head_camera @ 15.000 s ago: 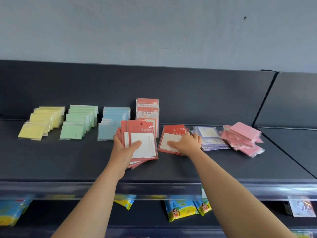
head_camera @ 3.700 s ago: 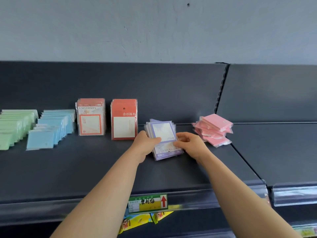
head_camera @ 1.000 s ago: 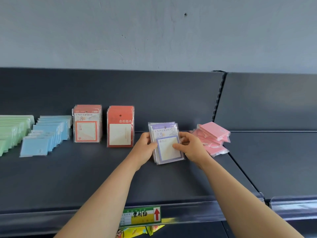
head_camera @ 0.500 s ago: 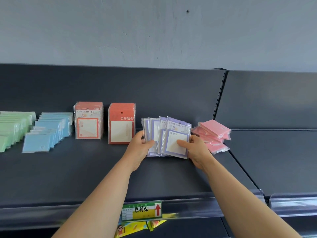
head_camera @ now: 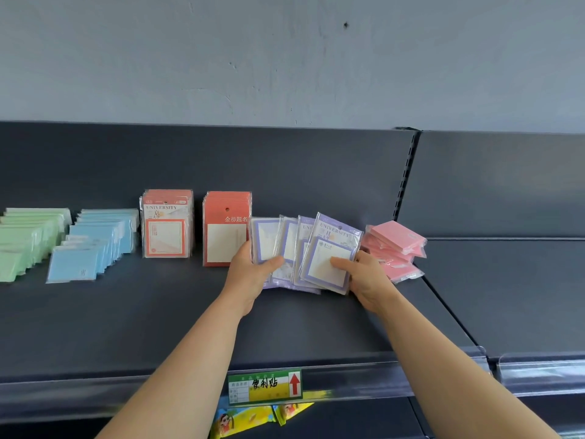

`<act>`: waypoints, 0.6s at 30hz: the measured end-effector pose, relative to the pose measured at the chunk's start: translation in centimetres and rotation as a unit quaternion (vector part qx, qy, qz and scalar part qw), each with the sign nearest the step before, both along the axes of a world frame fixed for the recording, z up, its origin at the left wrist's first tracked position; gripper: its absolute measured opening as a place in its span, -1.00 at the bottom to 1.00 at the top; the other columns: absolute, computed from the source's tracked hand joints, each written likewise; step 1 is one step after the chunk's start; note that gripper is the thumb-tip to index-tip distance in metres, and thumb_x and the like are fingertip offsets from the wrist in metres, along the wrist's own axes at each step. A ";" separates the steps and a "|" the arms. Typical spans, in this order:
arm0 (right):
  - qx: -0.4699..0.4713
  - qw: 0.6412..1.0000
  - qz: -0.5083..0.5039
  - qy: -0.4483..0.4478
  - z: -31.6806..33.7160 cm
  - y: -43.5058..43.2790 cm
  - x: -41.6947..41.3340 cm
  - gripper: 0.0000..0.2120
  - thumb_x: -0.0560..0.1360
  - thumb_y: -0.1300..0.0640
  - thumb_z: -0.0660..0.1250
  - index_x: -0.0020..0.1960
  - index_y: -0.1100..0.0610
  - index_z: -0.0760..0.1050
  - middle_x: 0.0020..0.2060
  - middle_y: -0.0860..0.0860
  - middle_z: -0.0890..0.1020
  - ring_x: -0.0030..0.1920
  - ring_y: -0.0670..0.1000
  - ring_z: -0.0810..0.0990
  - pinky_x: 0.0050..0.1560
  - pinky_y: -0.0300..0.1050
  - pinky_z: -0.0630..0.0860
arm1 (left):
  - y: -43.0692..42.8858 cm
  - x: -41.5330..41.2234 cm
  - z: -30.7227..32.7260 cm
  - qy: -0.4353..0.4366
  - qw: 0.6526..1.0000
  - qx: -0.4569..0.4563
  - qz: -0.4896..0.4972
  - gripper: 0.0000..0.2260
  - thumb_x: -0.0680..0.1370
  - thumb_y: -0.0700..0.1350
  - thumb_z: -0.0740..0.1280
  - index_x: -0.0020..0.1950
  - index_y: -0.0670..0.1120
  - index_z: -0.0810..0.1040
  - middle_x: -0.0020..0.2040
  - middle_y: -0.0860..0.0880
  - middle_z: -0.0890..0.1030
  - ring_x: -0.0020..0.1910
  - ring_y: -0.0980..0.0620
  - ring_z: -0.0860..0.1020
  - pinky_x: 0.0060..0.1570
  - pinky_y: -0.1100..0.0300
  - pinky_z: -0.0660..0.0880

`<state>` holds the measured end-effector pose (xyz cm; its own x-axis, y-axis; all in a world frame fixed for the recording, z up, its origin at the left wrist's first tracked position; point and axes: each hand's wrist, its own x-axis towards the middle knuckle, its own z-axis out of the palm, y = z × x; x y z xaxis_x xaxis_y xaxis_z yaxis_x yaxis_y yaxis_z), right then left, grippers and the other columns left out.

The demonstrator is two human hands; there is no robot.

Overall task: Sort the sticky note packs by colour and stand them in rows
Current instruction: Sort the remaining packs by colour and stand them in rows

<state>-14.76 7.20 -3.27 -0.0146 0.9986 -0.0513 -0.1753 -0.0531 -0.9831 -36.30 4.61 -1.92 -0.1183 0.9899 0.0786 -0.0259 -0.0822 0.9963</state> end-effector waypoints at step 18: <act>0.037 0.999 -0.003 0.000 3.4 -0.7 -0.5 -0.79 0.57 0.30 0.27 0.19 0.21 0.52 0.08 0.08 0.66 0.06 0.10 0.64 0.13 0.12 0.56 | -0.2 -1.0 1.5 -0.010 1.000 0.018 0.017 -0.81 0.54 -0.12 0.41 0.11 0.07 0.56 0.05 0.06 0.67 0.05 0.06 0.63 0.12 -0.01 0.57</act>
